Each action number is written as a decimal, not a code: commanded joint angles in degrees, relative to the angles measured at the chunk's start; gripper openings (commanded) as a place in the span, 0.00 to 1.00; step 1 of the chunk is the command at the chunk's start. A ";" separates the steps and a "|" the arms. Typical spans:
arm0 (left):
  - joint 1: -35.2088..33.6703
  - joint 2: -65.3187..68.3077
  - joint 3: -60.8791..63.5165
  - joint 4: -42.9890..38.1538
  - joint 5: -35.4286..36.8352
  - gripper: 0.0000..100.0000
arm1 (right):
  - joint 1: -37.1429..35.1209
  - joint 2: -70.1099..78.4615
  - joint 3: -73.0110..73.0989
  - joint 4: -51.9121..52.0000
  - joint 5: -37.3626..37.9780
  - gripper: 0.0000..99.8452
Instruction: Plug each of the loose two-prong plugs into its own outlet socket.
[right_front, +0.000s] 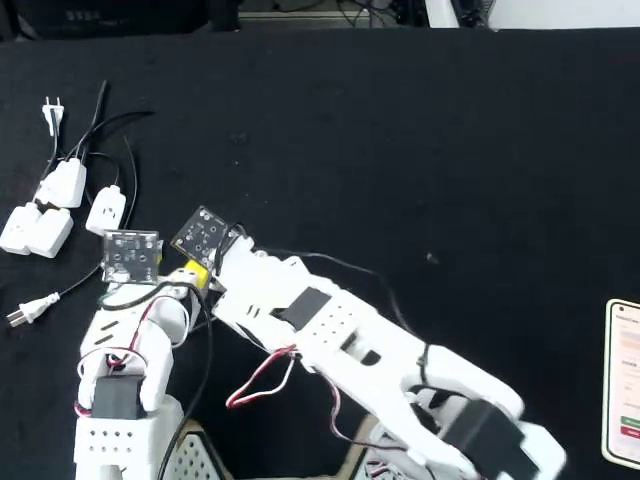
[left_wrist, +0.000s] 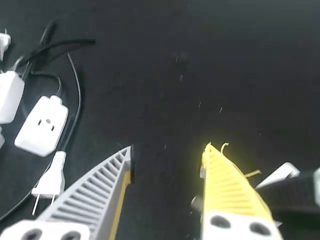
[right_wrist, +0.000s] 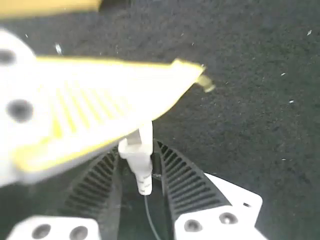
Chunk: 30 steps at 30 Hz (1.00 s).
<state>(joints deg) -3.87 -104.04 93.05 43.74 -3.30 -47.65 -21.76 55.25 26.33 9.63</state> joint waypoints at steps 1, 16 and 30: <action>0.57 -0.35 -0.40 -0.35 -1.32 0.23 | -0.70 -6.64 -0.57 2.11 -0.62 0.01; -3.03 -0.35 -0.40 -0.35 -1.32 0.23 | -0.62 -19.30 3.74 6.68 -0.44 0.01; -2.95 -0.35 -0.22 -0.35 -1.23 0.23 | -0.44 -22.99 3.38 8.53 -0.53 0.01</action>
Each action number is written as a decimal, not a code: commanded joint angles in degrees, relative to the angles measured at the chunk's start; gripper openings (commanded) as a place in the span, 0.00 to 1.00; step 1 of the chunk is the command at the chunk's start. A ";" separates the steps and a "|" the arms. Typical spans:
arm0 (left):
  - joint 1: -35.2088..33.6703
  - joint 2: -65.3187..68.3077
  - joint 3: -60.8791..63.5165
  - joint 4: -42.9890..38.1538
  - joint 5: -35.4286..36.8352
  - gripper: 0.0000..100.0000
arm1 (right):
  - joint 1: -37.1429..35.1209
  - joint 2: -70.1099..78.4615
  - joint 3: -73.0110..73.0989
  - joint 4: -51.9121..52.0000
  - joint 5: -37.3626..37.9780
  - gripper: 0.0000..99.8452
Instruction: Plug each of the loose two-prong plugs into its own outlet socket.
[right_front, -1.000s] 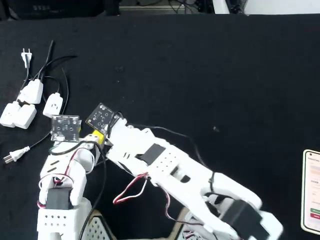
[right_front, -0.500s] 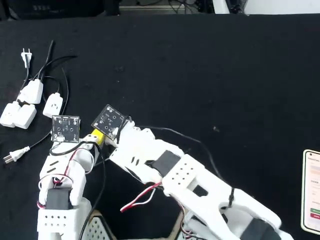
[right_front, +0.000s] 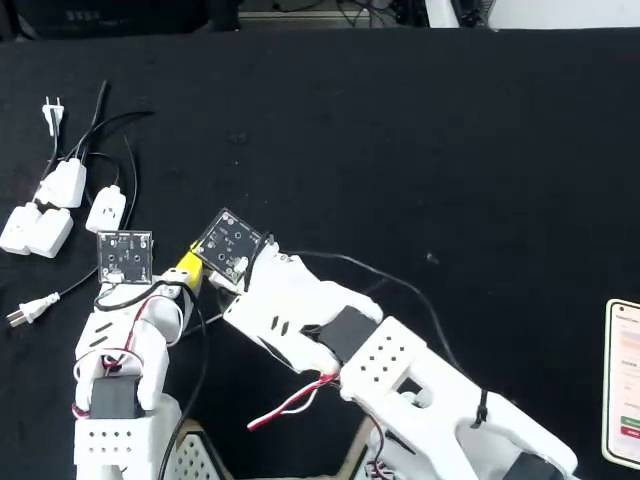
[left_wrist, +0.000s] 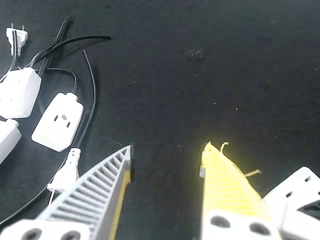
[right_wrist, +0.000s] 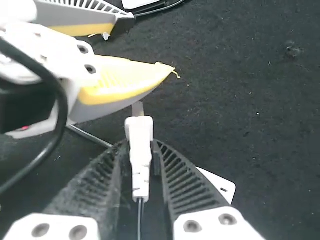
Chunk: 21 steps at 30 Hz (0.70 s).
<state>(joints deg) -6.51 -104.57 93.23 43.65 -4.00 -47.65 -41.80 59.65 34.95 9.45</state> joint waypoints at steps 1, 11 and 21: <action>-0.22 0.18 -0.04 -0.35 -0.53 0.23 | -0.44 -2.95 -1.01 -0.09 -0.35 0.01; 3.38 0.18 0.40 0.00 -0.88 0.23 | -0.44 -2.95 -1.10 0.00 -0.35 0.01; -6.55 0.18 -1.01 0.18 -0.53 0.23 | 7.12 -2.33 -8.13 10.64 0.09 0.01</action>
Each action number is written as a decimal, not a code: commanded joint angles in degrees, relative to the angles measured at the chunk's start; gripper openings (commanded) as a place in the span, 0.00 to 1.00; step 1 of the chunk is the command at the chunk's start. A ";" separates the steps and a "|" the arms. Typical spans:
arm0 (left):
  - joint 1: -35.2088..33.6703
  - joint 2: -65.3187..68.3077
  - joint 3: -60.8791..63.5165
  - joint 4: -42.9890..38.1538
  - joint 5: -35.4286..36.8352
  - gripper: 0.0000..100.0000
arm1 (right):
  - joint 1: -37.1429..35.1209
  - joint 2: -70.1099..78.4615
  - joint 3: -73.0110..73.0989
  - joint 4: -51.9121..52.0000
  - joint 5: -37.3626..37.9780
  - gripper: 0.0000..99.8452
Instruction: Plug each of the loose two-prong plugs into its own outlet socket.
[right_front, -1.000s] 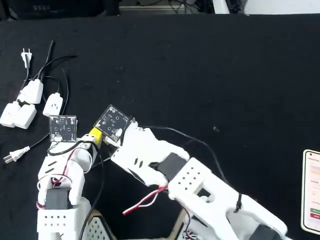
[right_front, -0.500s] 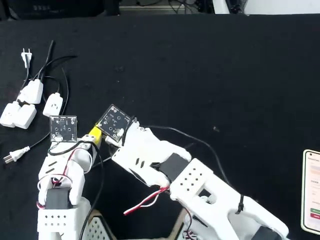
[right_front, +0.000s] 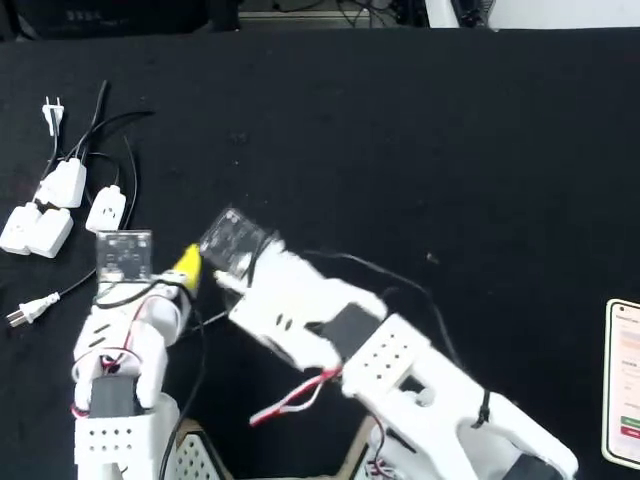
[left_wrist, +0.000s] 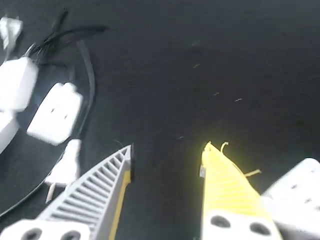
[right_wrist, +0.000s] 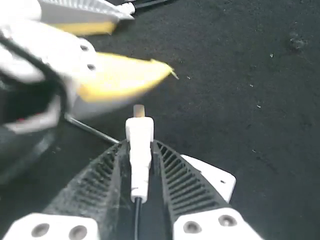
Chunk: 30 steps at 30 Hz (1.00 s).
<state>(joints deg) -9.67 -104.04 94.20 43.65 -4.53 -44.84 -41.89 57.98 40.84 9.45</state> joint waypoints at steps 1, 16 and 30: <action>-4.26 -0.35 -1.98 0.26 0.00 0.23 | 5.71 -1.80 -8.31 6.95 0.09 0.01; -8.13 -0.35 -2.51 8.26 -0.35 0.23 | 14.95 37.58 -53.76 47.38 5.80 0.01; -8.40 -0.35 -2.51 8.26 -0.35 0.23 | 15.65 60.35 -72.31 58.37 3.34 0.01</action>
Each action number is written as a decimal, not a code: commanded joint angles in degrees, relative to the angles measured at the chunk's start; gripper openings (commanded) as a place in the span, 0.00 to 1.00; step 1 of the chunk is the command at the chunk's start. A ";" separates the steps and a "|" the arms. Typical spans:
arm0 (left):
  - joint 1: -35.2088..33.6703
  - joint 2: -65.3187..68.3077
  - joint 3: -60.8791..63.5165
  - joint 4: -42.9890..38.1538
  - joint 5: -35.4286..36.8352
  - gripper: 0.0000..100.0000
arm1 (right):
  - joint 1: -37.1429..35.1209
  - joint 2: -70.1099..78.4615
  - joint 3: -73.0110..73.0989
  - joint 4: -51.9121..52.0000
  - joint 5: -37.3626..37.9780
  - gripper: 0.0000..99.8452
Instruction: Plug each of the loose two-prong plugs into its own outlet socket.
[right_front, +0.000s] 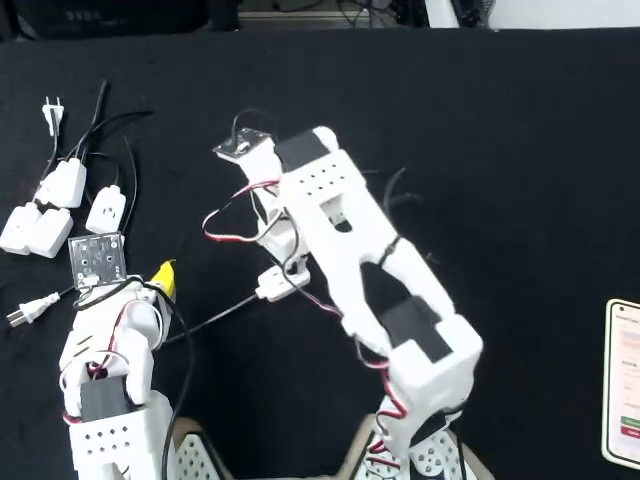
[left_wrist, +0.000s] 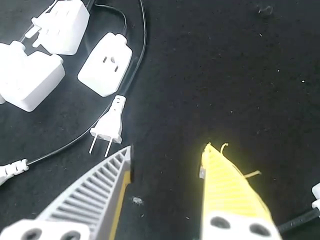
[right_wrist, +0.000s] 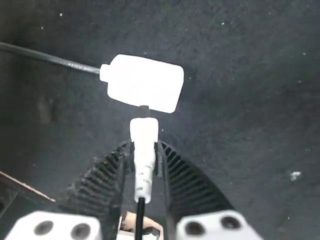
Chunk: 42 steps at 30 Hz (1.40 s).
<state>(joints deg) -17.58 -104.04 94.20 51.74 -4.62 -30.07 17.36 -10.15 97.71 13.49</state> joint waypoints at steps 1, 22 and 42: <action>-0.48 -0.35 -2.51 0.18 -0.26 0.23 | 0.88 2.24 -4.97 2.11 -0.70 0.01; -0.48 -0.35 -2.51 -0.18 -0.26 0.23 | 5.36 9.36 -11.38 3.52 -0.88 0.01; -0.48 -0.35 -2.68 -0.18 -0.26 0.23 | 2.46 7.69 -7.52 3.52 -4.92 0.01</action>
<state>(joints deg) -17.58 -104.04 94.20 51.74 -4.62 -25.93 27.47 -17.98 99.12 9.80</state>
